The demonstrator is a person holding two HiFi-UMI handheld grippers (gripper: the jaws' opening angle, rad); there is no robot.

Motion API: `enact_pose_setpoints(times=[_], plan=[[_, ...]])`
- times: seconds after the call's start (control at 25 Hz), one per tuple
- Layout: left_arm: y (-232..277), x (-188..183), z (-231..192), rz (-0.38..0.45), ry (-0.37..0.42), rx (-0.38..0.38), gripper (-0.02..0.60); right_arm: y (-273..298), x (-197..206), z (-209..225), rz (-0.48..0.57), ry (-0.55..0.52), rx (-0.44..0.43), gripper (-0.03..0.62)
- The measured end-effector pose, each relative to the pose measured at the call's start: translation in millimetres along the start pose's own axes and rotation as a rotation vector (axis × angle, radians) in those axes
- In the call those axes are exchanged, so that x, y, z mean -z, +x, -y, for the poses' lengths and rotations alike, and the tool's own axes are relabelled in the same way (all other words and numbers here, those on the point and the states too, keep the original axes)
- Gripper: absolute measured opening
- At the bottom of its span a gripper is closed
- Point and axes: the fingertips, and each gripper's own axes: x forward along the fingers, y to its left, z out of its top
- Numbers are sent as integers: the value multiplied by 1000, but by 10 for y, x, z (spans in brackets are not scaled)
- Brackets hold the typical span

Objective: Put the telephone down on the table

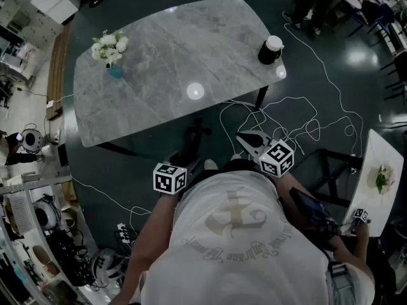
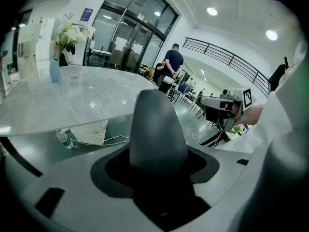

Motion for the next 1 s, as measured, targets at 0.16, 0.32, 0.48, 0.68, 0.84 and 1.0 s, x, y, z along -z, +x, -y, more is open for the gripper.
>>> enact_pose_setpoints(times=[0.16, 0.32, 0.48, 0.68, 0.84, 1.0], plan=[[19, -69, 156, 5, 17, 18, 288, -105, -24, 11, 11, -5, 6, 15], [110, -143, 270, 11, 20, 22, 288, -172, -102, 68, 47, -3, 5, 15], [161, -145, 377, 9, 7, 12, 288, -281, -145, 147, 75, 12, 5, 15], [234, -209, 442, 12, -10, -6, 288, -341, -128, 253, 50, 1, -10, 15], [299, -258, 520, 14, -15, -15, 288, -372, -69, 342, 37, 12, -22, 15], [344, -288, 585, 12, -19, -27, 288, -392, -64, 415, 36, 15, -36, 15]])
